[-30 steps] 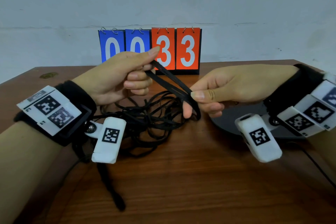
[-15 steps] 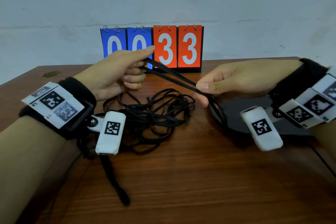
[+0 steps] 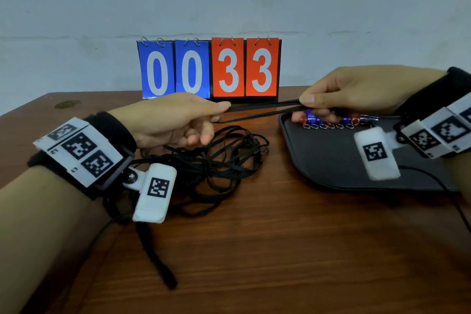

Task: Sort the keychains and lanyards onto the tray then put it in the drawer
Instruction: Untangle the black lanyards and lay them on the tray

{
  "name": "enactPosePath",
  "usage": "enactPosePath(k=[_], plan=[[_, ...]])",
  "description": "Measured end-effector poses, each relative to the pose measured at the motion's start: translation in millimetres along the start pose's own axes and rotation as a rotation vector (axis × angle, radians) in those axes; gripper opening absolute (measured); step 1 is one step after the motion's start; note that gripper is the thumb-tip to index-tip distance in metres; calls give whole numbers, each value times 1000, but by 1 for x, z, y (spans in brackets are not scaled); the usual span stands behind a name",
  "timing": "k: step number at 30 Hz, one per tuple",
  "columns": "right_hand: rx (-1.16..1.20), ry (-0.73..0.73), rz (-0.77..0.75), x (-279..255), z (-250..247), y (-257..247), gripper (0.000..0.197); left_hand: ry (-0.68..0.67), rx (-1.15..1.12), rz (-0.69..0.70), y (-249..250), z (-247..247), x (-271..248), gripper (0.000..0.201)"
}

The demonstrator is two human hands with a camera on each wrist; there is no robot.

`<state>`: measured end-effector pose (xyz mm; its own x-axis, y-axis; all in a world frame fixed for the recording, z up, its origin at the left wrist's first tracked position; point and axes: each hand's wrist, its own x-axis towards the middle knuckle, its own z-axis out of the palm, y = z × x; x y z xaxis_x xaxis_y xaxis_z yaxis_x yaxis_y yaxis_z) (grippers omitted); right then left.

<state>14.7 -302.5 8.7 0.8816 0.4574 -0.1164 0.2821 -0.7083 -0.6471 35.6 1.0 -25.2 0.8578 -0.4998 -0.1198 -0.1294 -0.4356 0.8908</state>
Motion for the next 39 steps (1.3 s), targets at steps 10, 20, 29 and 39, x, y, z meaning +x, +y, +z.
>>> enactPosePath(k=[10,20,29,39], plan=[[-175,159,44,-2,-11,6,28,-35,72,-52,4,12,-5,12],[-202,226,95,-2,-12,9,18,-83,6,-65,1,10,-2,45],[-169,374,300,-14,-42,40,24,-134,1,-106,-10,0,11,47],[-449,167,634,-7,-47,73,29,-191,43,-112,-14,-2,16,47]])
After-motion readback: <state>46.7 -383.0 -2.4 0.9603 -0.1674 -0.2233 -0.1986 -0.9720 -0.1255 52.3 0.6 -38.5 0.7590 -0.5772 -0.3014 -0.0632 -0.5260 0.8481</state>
